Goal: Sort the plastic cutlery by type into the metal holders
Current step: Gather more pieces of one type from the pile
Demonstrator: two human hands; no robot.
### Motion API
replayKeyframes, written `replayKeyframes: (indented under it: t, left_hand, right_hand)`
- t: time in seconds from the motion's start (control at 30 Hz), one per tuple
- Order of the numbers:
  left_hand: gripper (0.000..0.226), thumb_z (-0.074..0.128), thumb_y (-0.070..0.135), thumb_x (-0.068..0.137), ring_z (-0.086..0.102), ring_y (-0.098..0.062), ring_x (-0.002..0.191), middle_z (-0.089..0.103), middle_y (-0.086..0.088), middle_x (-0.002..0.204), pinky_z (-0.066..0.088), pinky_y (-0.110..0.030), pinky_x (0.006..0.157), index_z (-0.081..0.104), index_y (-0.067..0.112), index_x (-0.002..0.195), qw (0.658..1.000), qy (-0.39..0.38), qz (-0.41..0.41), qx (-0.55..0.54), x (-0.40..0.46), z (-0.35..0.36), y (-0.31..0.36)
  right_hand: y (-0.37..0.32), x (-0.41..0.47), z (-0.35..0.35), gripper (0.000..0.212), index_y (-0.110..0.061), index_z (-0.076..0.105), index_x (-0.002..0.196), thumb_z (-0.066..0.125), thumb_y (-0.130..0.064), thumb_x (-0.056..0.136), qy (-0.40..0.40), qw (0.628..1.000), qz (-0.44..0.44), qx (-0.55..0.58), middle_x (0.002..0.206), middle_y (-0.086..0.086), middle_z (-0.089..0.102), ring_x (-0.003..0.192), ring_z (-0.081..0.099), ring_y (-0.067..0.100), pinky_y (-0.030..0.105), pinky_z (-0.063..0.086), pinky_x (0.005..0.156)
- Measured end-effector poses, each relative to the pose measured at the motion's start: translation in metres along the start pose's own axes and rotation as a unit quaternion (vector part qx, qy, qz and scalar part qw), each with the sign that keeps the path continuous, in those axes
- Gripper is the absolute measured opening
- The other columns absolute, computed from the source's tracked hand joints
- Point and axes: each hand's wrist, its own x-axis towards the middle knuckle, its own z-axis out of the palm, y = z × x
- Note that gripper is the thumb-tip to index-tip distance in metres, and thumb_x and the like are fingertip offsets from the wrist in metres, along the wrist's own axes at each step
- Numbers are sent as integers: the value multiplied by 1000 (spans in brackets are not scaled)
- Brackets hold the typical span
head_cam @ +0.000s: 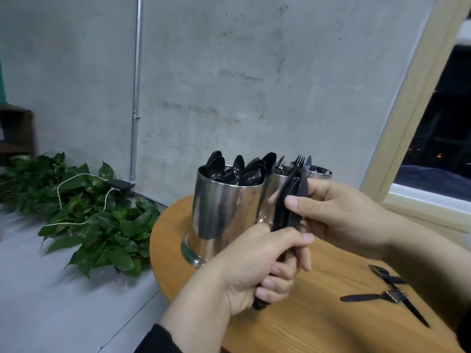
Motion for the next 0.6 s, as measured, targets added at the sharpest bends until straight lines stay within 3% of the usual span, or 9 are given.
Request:
replayKeyframes:
  t: [0.13, 0.23, 0.37, 0.43, 0.5, 0.6]
  left_hand:
    - [31, 63, 34, 97, 29, -10, 41, 30, 2, 52, 24, -20, 39, 61, 14, 74, 1000, -7, -4, 13, 28, 31, -9]
    - [27, 69, 40, 95, 37, -12, 45, 44, 3, 56, 36, -24, 45, 63, 16, 82, 992, 76, 62, 81, 54, 45, -17]
    - [33, 70, 45, 93, 35, -6, 42, 43, 9, 52, 27, -23, 44, 63, 17, 76, 977, 130, 115, 120, 89, 67, -22]
    - [39, 66, 50, 94, 44, -8, 46, 53, 7, 57, 37, -27, 49, 66, 13, 84, 963, 146, 145, 175, 110, 77, -20]
    - [35, 60, 56, 95, 59, -5, 63, 69, 10, 76, 49, -29, 63, 70, 22, 97, 932, 205, 197, 226, 136, 78, -16]
    - [26, 54, 50, 100, 61, 4, 82, 68, 16, 93, 48, -24, 74, 65, 29, 108, 875, 316, 261, 257, 176, 63, -19]
  right_hand:
    - [8, -32, -20, 49, 17, 53, 99, 72, -26, 86, 63, 997, -5, 46, 71, 31, 54, 55, 53, 30, 35, 50, 49]
    - [7, -50, -45, 47, 10, 61, 99, 72, -33, 83, 180, 983, -17, -21, 77, 37, 57, 62, 54, 32, 38, 48, 61]
    - [11, -66, -83, 41, 9, 63, 100, 68, -31, 88, 277, 960, -24, -29, 97, 46, 54, 68, 51, 26, 30, 48, 64]
    - [16, -69, -104, 33, 3, 67, 99, 66, -29, 94, 296, 954, -23, -49, 97, 38, 62, 72, 52, 29, 38, 46, 72]
    - [19, -67, -128, 22, -13, 73, 89, 68, -34, 95, 333, 939, -36, -77, 87, 25, 69, 71, 56, 27, 44, 45, 76]
    - [21, -56, -164, 20, -17, 71, 85, 65, -32, 97, 430, 891, -71, -129, 72, 8, 69, 66, 60, 18, 45, 53, 77]
